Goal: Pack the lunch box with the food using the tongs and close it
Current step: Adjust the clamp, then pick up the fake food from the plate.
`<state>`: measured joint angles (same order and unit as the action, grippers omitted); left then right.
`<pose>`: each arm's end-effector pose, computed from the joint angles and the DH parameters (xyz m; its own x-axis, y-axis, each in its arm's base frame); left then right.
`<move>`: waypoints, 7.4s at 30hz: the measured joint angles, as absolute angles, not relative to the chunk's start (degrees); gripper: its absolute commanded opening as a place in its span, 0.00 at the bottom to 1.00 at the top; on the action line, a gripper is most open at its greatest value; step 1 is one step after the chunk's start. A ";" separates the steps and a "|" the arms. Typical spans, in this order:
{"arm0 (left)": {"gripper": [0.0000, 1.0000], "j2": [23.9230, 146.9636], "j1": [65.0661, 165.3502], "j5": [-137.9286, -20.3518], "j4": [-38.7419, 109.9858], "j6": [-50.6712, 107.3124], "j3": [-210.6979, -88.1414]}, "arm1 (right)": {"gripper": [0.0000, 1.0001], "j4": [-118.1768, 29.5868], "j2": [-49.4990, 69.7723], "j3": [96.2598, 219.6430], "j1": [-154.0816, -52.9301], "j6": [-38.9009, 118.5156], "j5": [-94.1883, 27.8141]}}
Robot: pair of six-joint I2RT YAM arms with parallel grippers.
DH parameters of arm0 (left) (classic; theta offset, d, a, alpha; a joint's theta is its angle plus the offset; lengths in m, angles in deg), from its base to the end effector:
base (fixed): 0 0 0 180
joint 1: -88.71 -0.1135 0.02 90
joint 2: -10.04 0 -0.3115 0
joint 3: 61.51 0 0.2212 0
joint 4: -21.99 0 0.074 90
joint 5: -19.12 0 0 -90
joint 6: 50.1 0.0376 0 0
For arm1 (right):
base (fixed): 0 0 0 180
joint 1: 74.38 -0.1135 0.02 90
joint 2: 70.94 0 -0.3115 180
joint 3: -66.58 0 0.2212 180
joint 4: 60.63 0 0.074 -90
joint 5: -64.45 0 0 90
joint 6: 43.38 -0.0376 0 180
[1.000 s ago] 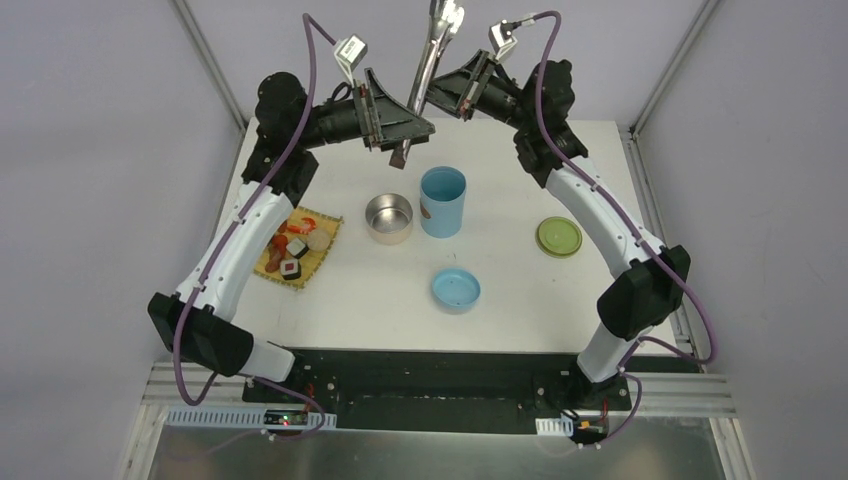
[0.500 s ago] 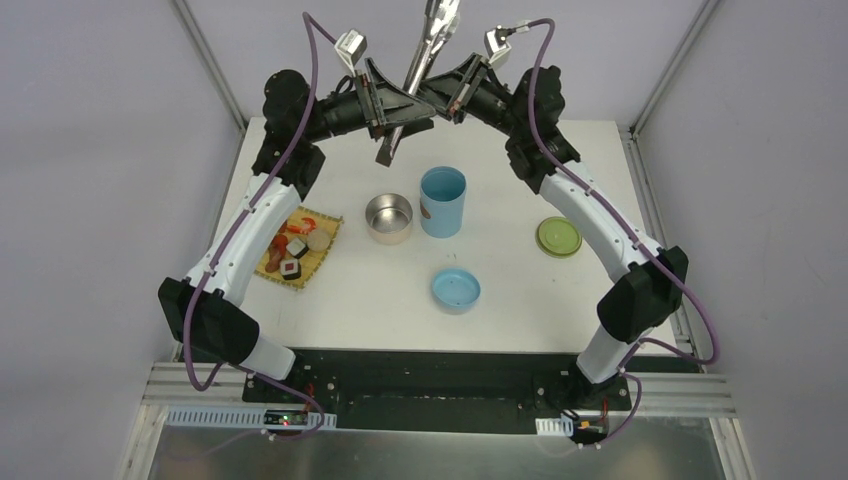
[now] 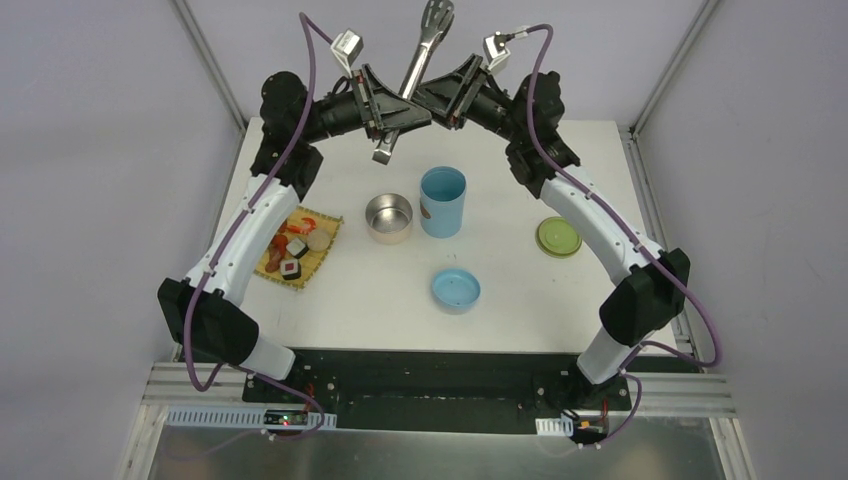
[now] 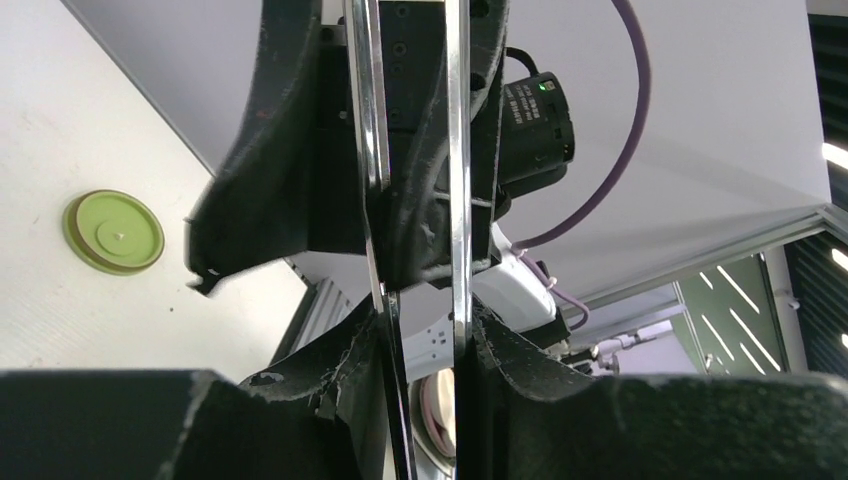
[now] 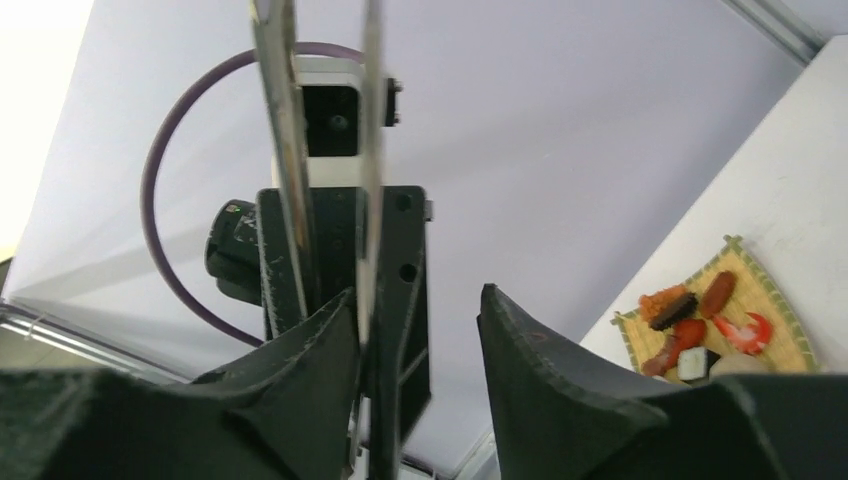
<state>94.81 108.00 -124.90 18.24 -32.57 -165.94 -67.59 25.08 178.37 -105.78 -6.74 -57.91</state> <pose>0.2619 -0.1239 0.5363 -0.7405 -0.3344 -0.5830 0.6272 -0.0320 -0.7782 0.2994 0.2064 0.5243 -0.4944 0.4923 -0.7164 -0.7787 0.1152 0.6167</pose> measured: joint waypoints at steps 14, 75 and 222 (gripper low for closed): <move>0.26 89.80 107.34 -125.88 32.25 -14.12 -164.06 | 0.95 -63.50 23.53 174.98 -88.31 -2.13 -61.27; 0.31 85.45 122.86 -76.86 79.59 46.38 -170.11 | 0.18 -59.55 20.63 166.87 -110.52 -8.84 -44.66; 0.43 96.21 76.83 -82.54 100.60 90.47 -153.91 | 0.99 -47.94 6.72 149.76 -81.95 14.74 -62.08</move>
<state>96.21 76.83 -82.54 100.60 90.47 -153.91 -47.94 6.72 149.76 -81.95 14.74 -62.08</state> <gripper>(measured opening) 0.455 0.990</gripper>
